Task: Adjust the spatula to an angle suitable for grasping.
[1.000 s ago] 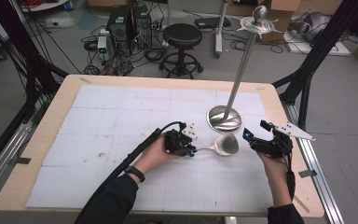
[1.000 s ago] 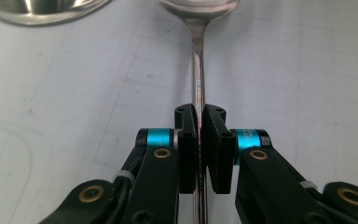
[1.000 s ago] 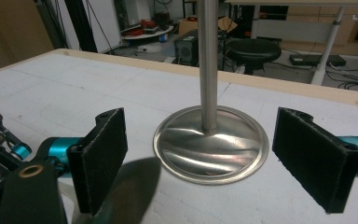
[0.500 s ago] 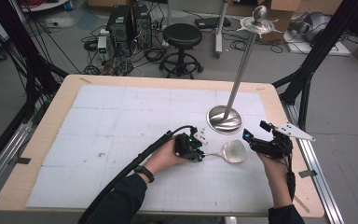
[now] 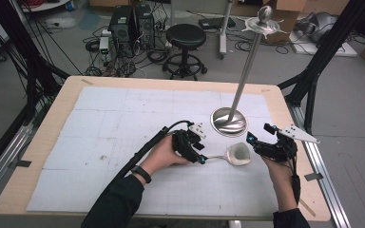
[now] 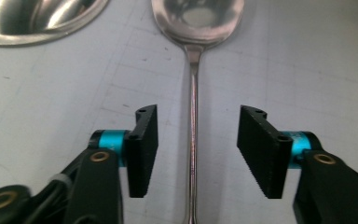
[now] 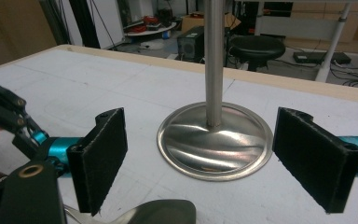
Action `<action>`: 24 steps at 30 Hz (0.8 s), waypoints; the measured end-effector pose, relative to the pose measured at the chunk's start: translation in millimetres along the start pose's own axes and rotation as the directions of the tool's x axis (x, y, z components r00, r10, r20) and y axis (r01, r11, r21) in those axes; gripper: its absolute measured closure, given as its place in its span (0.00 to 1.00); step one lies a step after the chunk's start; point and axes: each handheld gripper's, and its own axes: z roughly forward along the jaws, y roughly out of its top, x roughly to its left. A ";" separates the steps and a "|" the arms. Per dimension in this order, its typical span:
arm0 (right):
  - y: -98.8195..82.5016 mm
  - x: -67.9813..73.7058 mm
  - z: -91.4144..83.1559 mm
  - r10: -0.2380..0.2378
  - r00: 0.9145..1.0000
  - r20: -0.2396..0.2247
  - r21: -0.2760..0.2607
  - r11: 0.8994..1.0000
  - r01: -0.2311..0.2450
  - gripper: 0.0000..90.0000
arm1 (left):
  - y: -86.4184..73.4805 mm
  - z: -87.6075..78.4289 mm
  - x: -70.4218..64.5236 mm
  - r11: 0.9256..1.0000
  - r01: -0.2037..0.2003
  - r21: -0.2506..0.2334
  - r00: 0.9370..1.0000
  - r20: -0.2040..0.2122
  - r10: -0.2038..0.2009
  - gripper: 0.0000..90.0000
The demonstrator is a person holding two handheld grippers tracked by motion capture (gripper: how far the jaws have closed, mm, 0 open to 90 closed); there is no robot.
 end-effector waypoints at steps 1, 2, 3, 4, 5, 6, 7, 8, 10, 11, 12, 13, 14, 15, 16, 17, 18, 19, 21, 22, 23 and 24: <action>0.0 -0.1 0.3 -0.002 1.000 0.001 -0.001 1.000 0.002 0.19 | -0.2 -3.1 0.6 1.000 0.006 -0.006 1.000 0.000 -0.006 0.48; -0.1 -0.1 0.4 -0.003 1.000 0.001 0.000 1.000 0.003 0.19 | -0.7 -7.0 1.5 1.000 0.011 -0.010 1.000 -0.004 -0.011 0.46; -0.2 0.1 0.4 -0.004 1.000 -0.001 0.000 1.000 0.004 0.19 | -1.4 -11.4 2.1 1.000 0.011 -0.017 1.000 -0.008 -0.011 0.45; -0.3 0.1 0.5 -0.004 1.000 -0.001 0.000 1.000 0.004 0.19 | -2.7 -15.5 1.8 0.999 0.018 -0.034 1.000 -0.013 -0.018 0.43; -0.3 0.1 0.7 -0.005 1.000 -0.001 0.000 1.000 0.005 0.19 | -4.5 -22.0 1.9 0.999 0.018 -0.050 1.000 -0.015 -0.019 0.43; -0.5 0.5 0.9 -0.001 1.000 -0.001 0.002 1.000 0.001 0.19 | -5.7 -26.5 2.1 0.998 0.017 -0.055 1.000 -0.018 -0.018 0.42; -0.5 0.2 1.3 -0.005 1.000 -0.002 0.000 1.000 0.005 0.19 | -7.4 -32.5 2.5 0.998 0.021 -0.065 0.999 -0.023 -0.022 0.41; -0.6 0.3 1.9 -0.006 1.000 -0.002 0.000 1.000 0.006 0.19 | -9.7 -38.6 3.2 0.997 0.021 -0.080 0.999 -0.028 -0.024 0.40; -0.8 1.3 3.2 -0.004 1.000 -0.003 0.004 1.000 0.004 0.19 | -14.8 -51.9 4.2 0.994 0.028 -0.104 0.998 -0.050 -0.033 0.39; -0.8 1.8 4.1 -0.007 1.000 -0.005 0.005 1.000 0.007 0.19 | -18.0 -58.9 4.9 0.992 0.029 -0.120 0.997 -0.063 -0.036 0.38; -0.8 2.7 5.0 -0.008 1.000 -0.007 0.007 1.000 0.008 0.19 | -21.8 -66.2 5.9 0.990 0.029 -0.139 0.997 -0.071 -0.040 0.37; -0.6 3.6 5.8 -0.010 1.000 -0.009 0.007 1.000 0.010 0.19 | -25.9 -73.0 6.4 0.987 0.037 -0.159 0.995 -0.082 -0.050 0.37; -0.6 4.7 6.5 -0.011 1.000 -0.010 0.009 1.000 0.011 0.19 | -30.1 -81.0 7.4 0.986 0.035 -0.165 0.994 -0.099 -0.052 0.37; -0.5 5.7 7.0 -0.012 1.000 -0.012 0.011 1.000 0.012 0.19 | -34.3 -87.8 8.2 0.983 0.041 -0.180 0.992 -0.107 -0.061 0.36; -0.4 6.6 7.6 -0.013 1.000 -0.015 0.014 1.000 0.013 0.19 | -38.6 -94.9 9.0 0.980 0.044 -0.193 0.991 -0.116 -0.067 0.36; -0.4 7.1 8.3 -0.018 1.000 -0.017 0.014 1.000 0.018 0.19 | -42.7 -101.5 9.2 0.977 0.051 -0.206 0.989 -0.127 -0.078 0.36; -0.5 7.7 9.0 -0.020 1.000 -0.017 0.015 1.000 0.020 0.19 | -46.5 -108.1 9.6 0.976 0.053 -0.212 0.987 -0.137 -0.083 0.36; -0.6 8.4 9.6 -0.018 1.000 -0.018 0.017 1.000 0.019 0.19 | -50.7 -114.1 9.2 0.972 0.052 -0.229 0.986 -0.145 -0.087 0.35; -0.8 9.3 10.7 -0.018 1.000 -0.020 0.022 1.000 0.019 0.19 | -60.1 -127.8 9.2 0.968 0.053 -0.247 0.982 -0.165 -0.095 0.35; -0.9 9.6 11.4 -0.021 1.000 -0.021 0.023 1.000 0.022 0.19 | -63.2 -132.3 8.7 0.966 0.054 -0.252 0.979 -0.177 -0.101 0.35; -1.0 9.8 11.9 -0.023 1.000 -0.021 0.023 0.999 0.023 0.19 | -67.5 -138.1 9.1 0.963 0.050 -0.263 0.977 -0.185 -0.102 0.35; -1.1 10.2 12.5 -0.023 1.000 -0.020 0.025 0.999 0.023 0.19 | -71.7 -143.6 8.9 0.961 0.054 -0.272 0.975 -0.195 -0.110 0.35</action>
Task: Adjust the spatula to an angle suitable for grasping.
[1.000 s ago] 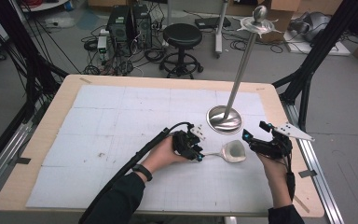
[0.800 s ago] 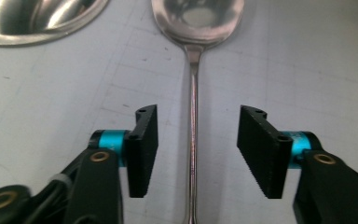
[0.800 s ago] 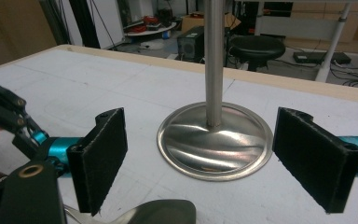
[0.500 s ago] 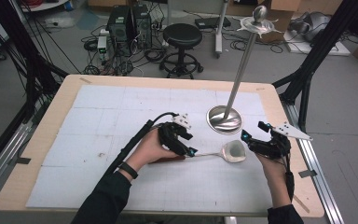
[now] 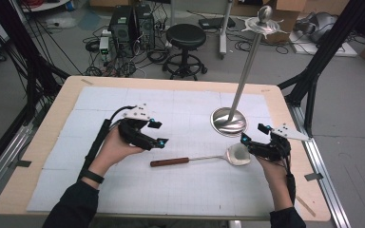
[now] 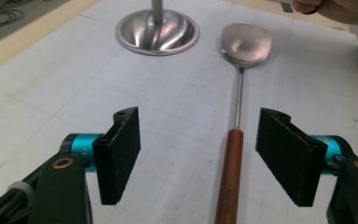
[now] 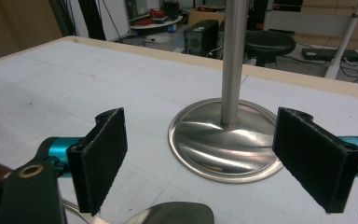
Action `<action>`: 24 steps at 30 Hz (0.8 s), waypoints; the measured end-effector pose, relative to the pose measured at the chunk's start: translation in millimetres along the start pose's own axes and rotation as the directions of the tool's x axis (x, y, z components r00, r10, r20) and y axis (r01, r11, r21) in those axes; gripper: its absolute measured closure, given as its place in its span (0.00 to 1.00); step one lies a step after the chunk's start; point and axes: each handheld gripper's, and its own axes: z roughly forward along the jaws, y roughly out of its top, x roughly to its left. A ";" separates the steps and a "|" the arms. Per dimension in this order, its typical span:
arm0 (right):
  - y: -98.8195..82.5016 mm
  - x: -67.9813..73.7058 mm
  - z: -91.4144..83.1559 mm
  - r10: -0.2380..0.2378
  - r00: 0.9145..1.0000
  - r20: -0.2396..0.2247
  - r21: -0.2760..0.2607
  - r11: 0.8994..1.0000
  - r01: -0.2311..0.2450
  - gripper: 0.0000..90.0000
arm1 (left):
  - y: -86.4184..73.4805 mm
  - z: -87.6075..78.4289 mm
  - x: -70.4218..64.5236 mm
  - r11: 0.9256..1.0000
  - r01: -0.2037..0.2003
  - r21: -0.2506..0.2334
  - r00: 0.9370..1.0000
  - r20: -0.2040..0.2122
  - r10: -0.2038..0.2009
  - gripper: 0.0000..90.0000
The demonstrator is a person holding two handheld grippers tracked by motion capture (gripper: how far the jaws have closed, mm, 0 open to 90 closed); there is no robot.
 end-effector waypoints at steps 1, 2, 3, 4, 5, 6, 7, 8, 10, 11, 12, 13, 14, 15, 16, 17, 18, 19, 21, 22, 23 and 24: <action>-0.1 0.6 0.4 0.002 1.000 -0.003 0.001 1.000 -0.002 0.19 | -2.7 -6.0 1.4 1.000 0.001 -0.008 1.000 -0.010 -0.001 0.35; -0.2 0.7 1.0 -0.001 1.000 -0.002 0.003 1.000 0.001 0.19 | -5.7 -11.3 2.2 1.000 0.001 -0.022 1.000 -0.018 -0.001 0.35; -0.3 1.0 1.4 -0.001 1.000 -0.003 0.003 1.000 0.001 0.19 | -8.9 -17.1 3.0 1.000 -0.005 -0.027 1.000 -0.025 0.004 0.35; -0.3 1.4 1.7 0.001 1.000 -0.004 0.005 1.000 -0.001 0.19 | -12.4 -22.2 3.3 0.999 -0.001 -0.040 0.999 -0.036 0.000 0.35; -0.2 1.6 2.0 -0.002 1.000 -0.004 0.005 1.000 0.002 0.19 | -15.8 -27.7 4.3 0.999 -0.003 -0.046 0.999 -0.044 0.001 0.34; -0.3 2.1 2.2 0.001 1.000 -0.004 0.007 1.000 -0.001 0.19 | -19.3 -32.8 5.1 0.998 -0.003 -0.055 0.999 -0.052 0.000 0.34; -0.3 2.4 2.4 0.001 1.000 -0.007 0.008 1.000 -0.001 0.19 | -23.0 -37.9 6.1 0.998 -0.009 -0.068 0.998 -0.064 0.005 0.33; -0.3 2.4 2.8 -0.003 1.000 -0.008 0.008 1.000 0.003 0.19 | -27.1 -42.5 6.7 0.996 -0.015 -0.089 0.997 -0.080 0.008 0.31; -0.5 2.8 3.4 -0.004 1.000 -0.008 0.012 1.000 0.004 0.19 | -34.1 -51.9 8.7 0.994 -0.016 -0.108 0.995 -0.105 0.005 0.29; -0.6 3.0 3.8 -0.005 1.000 -0.010 0.012 1.000 0.005 0.19 | -37.8 -56.2 9.6 0.993 -0.013 -0.120 0.993 -0.115 -0.001 0.28; -0.6 3.4 4.1 -0.005 1.000 -0.009 0.012 1.000 0.005 0.19 | -42.1 -61.2 10.8 0.991 -0.006 -0.134 0.992 -0.125 -0.011 0.27; -0.5 3.6 4.4 -0.006 1.000 -0.010 0.012 1.000 0.006 0.19 | -44.3 -64.0 11.6 0.991 0.002 -0.137 0.991 -0.133 -0.021 0.26; -0.6 3.8 4.6 -0.006 1.000 -0.011 0.013 1.000 0.006 0.19 | -47.8 -67.9 12.5 0.989 -0.002 -0.148 0.989 -0.144 -0.020 0.25; -0.7 4.0 4.7 -0.006 1.000 -0.013 0.016 1.000 0.006 0.19 | -51.1 -71.3 13.1 0.987 -0.004 -0.158 0.988 -0.154 -0.020 0.24; -0.8 4.0 4.8 -0.007 1.000 -0.012 0.016 1.000 0.007 0.19 | -54.6 -74.5 13.7 0.986 -0.004 -0.165 0.987 -0.162 -0.023 0.24; -0.8 4.2 4.9 -0.006 1.000 -0.012 0.017 1.000 0.006 0.19 | -58.1 -77.7 14.2 0.985 -0.007 -0.172 0.984 -0.174 -0.023 0.23; -0.8 4.2 4.8 -0.007 1.000 -0.013 0.016 1.000 0.007 0.19 | -61.6 -80.7 14.8 0.985 -0.007 -0.175 0.983 -0.183 -0.025 0.23; -0.8 4.3 4.8 -0.007 1.000 -0.013 0.017 1.000 0.007 0.19 | -65.8 -84.1 15.9 0.983 -0.005 -0.183 0.982 -0.186 -0.029 0.23; -0.9 4.4 4.7 -0.002 1.000 -0.017 0.019 1.000 0.002 0.19 | -73.0 -88.8 18.0 0.980 -0.009 -0.199 0.980 -0.199 -0.032 0.22; -1.1 4.5 4.9 -0.001 1.000 -0.017 0.018 1.000 0.002 0.19 | -76.8 -91.5 19.8 0.979 0.000 -0.202 0.977 -0.209 -0.043 0.22; -1.1 4.4 5.1 -0.005 1.000 -0.016 0.017 1.000 0.005 0.19 | -80.7 -94.0 21.5 0.978 0.008 -0.207 0.974 -0.218 -0.054 0.22; -1.3 4.8 5.1 -0.001 1.000 -0.019 0.021 1.000 0.002 0.19 | -84.4 -96.4 22.8 0.977 0.014 -0.214 0.972 -0.227 -0.064 0.22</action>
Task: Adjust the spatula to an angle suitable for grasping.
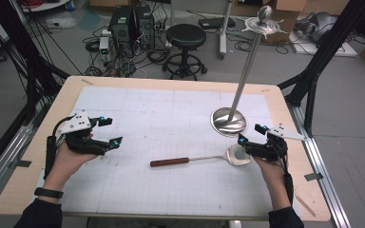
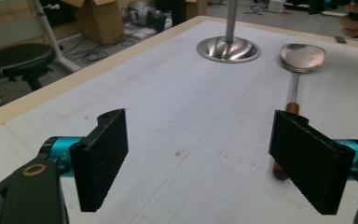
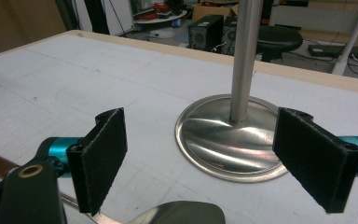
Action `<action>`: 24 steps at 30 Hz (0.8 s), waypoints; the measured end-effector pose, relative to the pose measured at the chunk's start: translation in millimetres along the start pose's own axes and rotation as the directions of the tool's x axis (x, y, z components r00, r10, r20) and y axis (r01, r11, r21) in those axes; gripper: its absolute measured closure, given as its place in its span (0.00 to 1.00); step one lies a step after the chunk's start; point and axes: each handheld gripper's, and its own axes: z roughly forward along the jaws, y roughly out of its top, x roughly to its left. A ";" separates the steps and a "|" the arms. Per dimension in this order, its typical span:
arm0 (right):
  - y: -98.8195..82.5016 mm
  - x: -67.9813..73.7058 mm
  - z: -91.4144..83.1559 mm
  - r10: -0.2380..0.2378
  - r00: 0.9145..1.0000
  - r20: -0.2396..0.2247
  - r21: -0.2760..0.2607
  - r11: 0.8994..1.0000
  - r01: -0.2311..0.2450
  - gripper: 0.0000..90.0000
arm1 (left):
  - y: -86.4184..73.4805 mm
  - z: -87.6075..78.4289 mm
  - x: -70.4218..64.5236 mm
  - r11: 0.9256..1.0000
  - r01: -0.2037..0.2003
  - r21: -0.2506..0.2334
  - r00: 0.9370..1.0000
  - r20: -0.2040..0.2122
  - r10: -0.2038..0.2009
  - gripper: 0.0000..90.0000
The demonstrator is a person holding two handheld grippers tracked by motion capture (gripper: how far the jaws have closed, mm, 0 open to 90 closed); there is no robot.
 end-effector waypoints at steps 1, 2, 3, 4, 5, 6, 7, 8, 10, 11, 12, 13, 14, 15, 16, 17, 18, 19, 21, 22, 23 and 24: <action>-0.2 0.3 0.0 0.001 1.000 -0.001 0.003 1.000 -0.001 0.19 | -3.0 -2.4 1.8 1.000 0.006 -0.006 1.000 -0.009 -0.006 0.21; -0.2 0.3 0.2 -0.003 1.000 -0.002 0.002 1.000 0.003 0.19 | -6.3 -4.9 3.2 1.000 0.010 -0.018 1.000 -0.019 -0.010 0.21; -0.3 0.2 0.5 -0.006 1.000 -0.001 0.000 1.000 0.006 0.19 | -10.0 -7.0 4.3 0.999 0.014 -0.031 0.999 -0.031 -0.015 0.21; -0.4 0.7 0.6 -0.002 1.000 -0.002 0.001 1.000 0.002 0.19 | -13.5 -8.9 5.4 0.999 0.018 -0.038 0.999 -0.042 -0.019 0.21; -0.4 0.9 0.6 -0.001 1.000 -0.001 0.002 1.000 0.001 0.19 | -16.6 -10.6 6.7 0.999 0.022 -0.039 0.998 -0.051 -0.024 0.21; -0.5 1.2 0.6 -0.001 1.000 -0.002 0.002 1.000 0.001 0.19 | -18.3 -11.7 8.2 0.999 0.036 -0.021 0.998 -0.053 -0.038 0.21; -0.6 1.5 0.4 -0.001 1.000 -0.003 0.003 1.000 0.001 0.19 | -18.9 -12.0 9.1 0.999 0.042 -0.008 0.997 -0.063 -0.042 0.21; -0.5 1.6 0.5 -0.001 1.000 -0.002 0.001 1.000 0.001 0.19 | -19.3 -12.3 10.1 0.999 0.036 0.007 0.996 -0.080 -0.035 0.22; -0.4 1.8 0.3 0.000 1.000 -0.004 0.001 1.000 0.000 0.19 | -20.4 -10.5 11.4 0.999 0.031 0.012 0.997 -0.077 -0.030 0.22; -0.3 1.7 0.3 -0.004 1.000 -0.005 0.000 1.000 0.004 0.19 | -20.7 -9.3 11.2 0.999 0.035 0.018 0.996 -0.077 -0.034 0.22; -0.1 1.5 0.0 -0.008 1.000 -0.002 0.000 1.000 0.008 0.19 | -20.9 -8.1 10.8 0.999 0.029 0.020 0.997 -0.079 -0.028 0.23; 0.0 1.2 -0.3 -0.007 1.000 -0.001 0.000 1.000 0.007 0.19 | -20.9 -7.2 10.2 1.000 0.022 0.016 0.997 -0.079 -0.020 0.23; -0.1 0.5 -0.5 -0.006 1.000 -0.002 -0.001 1.000 0.006 0.19 | -20.7 -6.6 9.3 1.000 0.024 0.004 0.997 -0.069 -0.024 0.23; -0.1 0.3 -0.7 -0.001 1.000 -0.002 0.000 1.000 0.001 0.19 | -20.2 -6.9 8.7 1.000 0.028 -0.007 0.998 -0.064 -0.028 0.23; -0.2 0.0 -0.7 -0.001 1.000 -0.004 0.001 1.000 0.001 0.19 | -19.2 -7.6 8.1 0.999 0.032 -0.017 0.997 -0.067 -0.033 0.24; -0.1 0.3 -0.8 -0.001 1.000 -0.004 0.000 1.000 0.001 0.19 | -18.3 -8.7 8.0 0.999 0.036 -0.028 0.997 -0.071 -0.038 0.24; 0.0 0.4 -0.7 -0.005 1.000 -0.007 -0.001 1.000 0.005 0.19 | -17.6 -10.2 8.4 0.999 0.034 -0.041 0.997 -0.074 -0.037 0.23; -0.1 1.2 -0.8 -0.005 1.000 -0.007 0.001 1.000 0.005 0.19 | -17.0 -11.5 8.4 0.998 0.030 -0.054 0.996 -0.082 -0.034 0.23; -0.4 2.4 -0.7 -0.010 1.000 -0.011 0.009 1.000 0.010 0.19 | -16.2 -13.8 8.2 0.997 0.032 -0.064 0.995 -0.091 -0.038 0.22; -0.5 3.2 -0.5 -0.012 1.000 -0.012 0.010 1.000 0.012 0.19 | -15.9 -14.5 8.4 0.997 0.045 -0.061 0.994 -0.096 -0.051 0.21; -0.5 3.4 -0.7 -0.015 1.000 -0.013 0.009 1.000 0.015 0.19 | -15.4 -15.0 8.8 0.996 0.061 -0.059 0.993 -0.100 -0.067 0.19; -0.3 3.7 -1.1 -0.014 1.000 -0.018 0.009 1.000 0.014 0.19 | -15.2 -16.1 9.4 0.996 0.073 -0.060 0.993 -0.090 -0.078 0.18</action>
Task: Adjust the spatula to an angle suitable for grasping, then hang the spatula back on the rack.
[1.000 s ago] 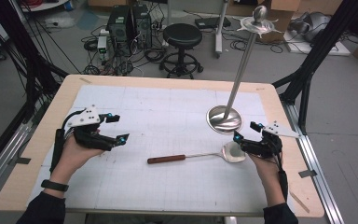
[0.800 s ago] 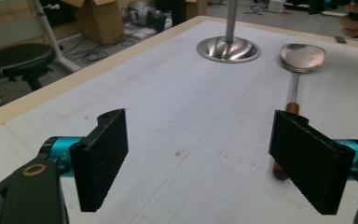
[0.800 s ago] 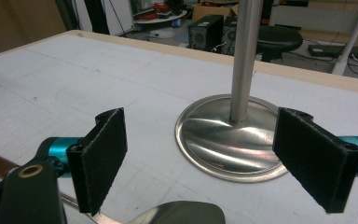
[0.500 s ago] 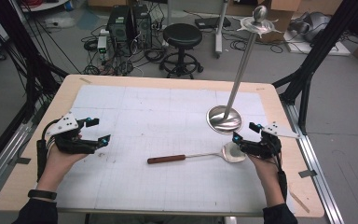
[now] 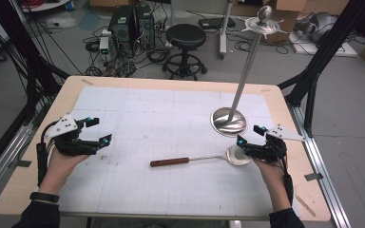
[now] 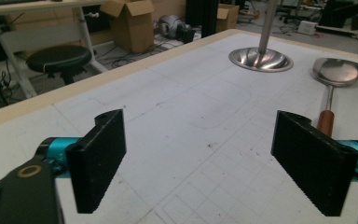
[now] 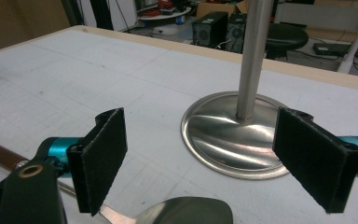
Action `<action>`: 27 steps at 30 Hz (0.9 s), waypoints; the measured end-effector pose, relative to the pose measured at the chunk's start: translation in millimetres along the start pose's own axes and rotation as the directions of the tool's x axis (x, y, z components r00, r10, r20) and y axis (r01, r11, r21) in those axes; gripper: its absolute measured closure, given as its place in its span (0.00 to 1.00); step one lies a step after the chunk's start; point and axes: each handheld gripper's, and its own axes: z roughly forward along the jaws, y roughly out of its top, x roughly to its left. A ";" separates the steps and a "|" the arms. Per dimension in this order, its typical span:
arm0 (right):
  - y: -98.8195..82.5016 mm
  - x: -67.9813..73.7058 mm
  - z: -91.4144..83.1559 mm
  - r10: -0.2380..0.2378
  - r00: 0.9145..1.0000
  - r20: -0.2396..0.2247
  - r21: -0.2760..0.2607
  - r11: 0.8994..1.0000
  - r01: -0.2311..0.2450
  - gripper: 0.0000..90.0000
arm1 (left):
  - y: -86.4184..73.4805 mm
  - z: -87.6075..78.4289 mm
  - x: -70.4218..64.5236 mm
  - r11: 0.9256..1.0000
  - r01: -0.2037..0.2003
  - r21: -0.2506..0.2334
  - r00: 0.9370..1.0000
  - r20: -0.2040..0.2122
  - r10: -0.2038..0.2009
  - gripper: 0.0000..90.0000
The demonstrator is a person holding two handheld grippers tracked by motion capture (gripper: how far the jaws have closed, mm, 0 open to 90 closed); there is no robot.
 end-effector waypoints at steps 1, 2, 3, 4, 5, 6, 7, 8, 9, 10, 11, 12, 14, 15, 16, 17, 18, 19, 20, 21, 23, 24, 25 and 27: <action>0.1 0.1 -0.1 -0.002 1.000 -0.002 -0.001 1.000 0.002 0.19 | 0.3 -1.0 0.4 1.000 0.010 -0.009 1.000 0.017 -0.010 0.18; 0.2 0.1 -0.1 -0.002 1.000 -0.004 -0.004 1.000 0.002 0.19 | 1.1 -2.4 0.2 1.000 0.017 -0.019 0.999 0.028 -0.017 0.19; 0.3 0.2 -0.2 -0.002 1.000 -0.005 -0.003 1.000 0.002 0.19 | 2.0 -4.0 -0.1 0.999 0.016 -0.032 0.999 0.031 -0.015 0.19; 0.3 1.0 -0.3 0.001 1.000 -0.005 -0.002 1.000 -0.001 0.19 | 3.1 -5.7 -0.3 0.999 0.014 -0.044 0.999 0.030 -0.013 0.18; 0.3 1.3 -0.4 -0.002 1.000 -0.009 -0.002 1.000 0.002 0.19 | 4.2 -6.7 -0.3 0.998 0.019 -0.057 0.999 0.037 -0.017 0.18; 0.5 1.8 -0.4 -0.004 1.000 -0.015 -0.001 1.000 0.004 0.19 | 5.7 -7.8 0.1 0.998 0.017 -0.059 0.999 0.043 -0.015 0.19; 0.7 2.3 -0.3 -0.009 1.000 -0.024 -0.001 1.000 0.009 0.19 | 6.4 -8.2 0.3 0.998 0.017 -0.059 0.999 0.044 -0.015 0.19; 0.9 2.9 -0.1 -0.006 1.000 -0.028 0.001 1.000 0.006 0.19 | 7.1 -8.4 0.7 0.998 0.018 -0.056 0.999 0.042 -0.015 0.19; 1.2 3.1 0.3 -0.009 1.000 -0.030 0.000 1.000 0.009 0.19 | 7.5 -8.7 1.0 0.999 0.017 -0.048 0.999 0.040 -0.015 0.19; 1.4 3.0 0.6 -0.011 0.999 -0.034 0.003 1.000 0.011 0.19 | 7.5 -8.7 1.3 0.999 0.016 -0.045 0.999 0.037 -0.014 0.19; 1.5 3.5 1.1 -0.009 0.999 -0.042 0.003 1.000 0.009 0.19 | 7.5 -9.2 1.4 0.999 0.012 -0.042 0.999 0.035 -0.011 0.19; 1.9 3.6 1.8 -0.015 0.999 -0.050 0.003 1.000 0.015 0.19 | 7.7 -9.6 1.3 0.999 0.007 -0.042 0.999 0.031 -0.006 0.20; 3.0 4.9 2.9 -0.025 0.997 -0.068 0.009 1.000 0.026 0.19 | 8.4 -10.7 1.5 0.999 0.007 -0.051 1.000 0.022 -0.006 0.20; 3.9 5.3 3.2 -0.030 0.996 -0.080 0.009 0.999 0.031 0.19 | 8.8 -11.1 1.7 0.999 0.007 -0.054 1.000 0.027 -0.005 0.20; 5.0 5.5 3.7 -0.035 0.995 -0.089 0.006 0.999 0.036 0.19 | 9.2 -11.6 1.8 0.999 0.005 -0.053 1.000 0.027 -0.003 0.20; 6.0 5.7 3.9 -0.039 0.994 -0.099 0.006 0.999 0.039 0.19 | 9.6 -12.0 1.7 0.999 0.006 -0.052 1.000 0.031 -0.005 0.20; 7.1 6.2 4.5 -0.040 0.993 -0.114 0.007 0.999 0.041 0.19 | 9.7 -12.1 1.9 0.999 0.010 -0.050 0.999 0.042 -0.008 0.20; 8.1 6.1 5.6 -0.049 0.990 -0.129 0.006 0.999 0.050 0.19 | 9.8 -12.0 1.8 0.999 0.013 -0.044 0.999 0.049 -0.011 0.20; 8.8 7.3 6.5 -0.050 0.989 -0.140 0.013 0.999 0.052 0.19 | 9.9 -12.0 1.7 0.999 0.010 -0.038 0.999 0.051 -0.008 0.20; 9.4 8.3 8.1 -0.058 0.986 -0.155 0.013 0.998 0.060 0.19 | 9.9 -11.9 1.5 0.999 0.009 -0.035 0.998 0.058 -0.007 0.20; 10.4 10.8 11.6 -0.073 0.980 -0.186 0.022 0.997 0.078 0.18 | 10.1 -12.2 1.4 0.999 0.017 -0.038 0.998 0.066 -0.014 0.20; 10.8 12.3 13.5 -0.078 0.977 -0.199 0.027 0.996 0.085 0.18 | 10.5 -12.6 1.5 0.999 0.023 -0.041 0.997 0.071 -0.020 0.20; 11.3 13.8 16.3 -0.090 0.971 -0.219 0.027 0.995 0.098 0.18 | 10.7 -12.9 1.4 0.999 0.029 -0.042 0.997 0.075 -0.026 0.20; 11.7 17.0 20.4 -0.095 0.965 -0.245 0.041 0.993 0.109 0.18 | 11.0 -13.1 1.4 0.999 0.033 -0.039 0.996 0.083 -0.030 0.19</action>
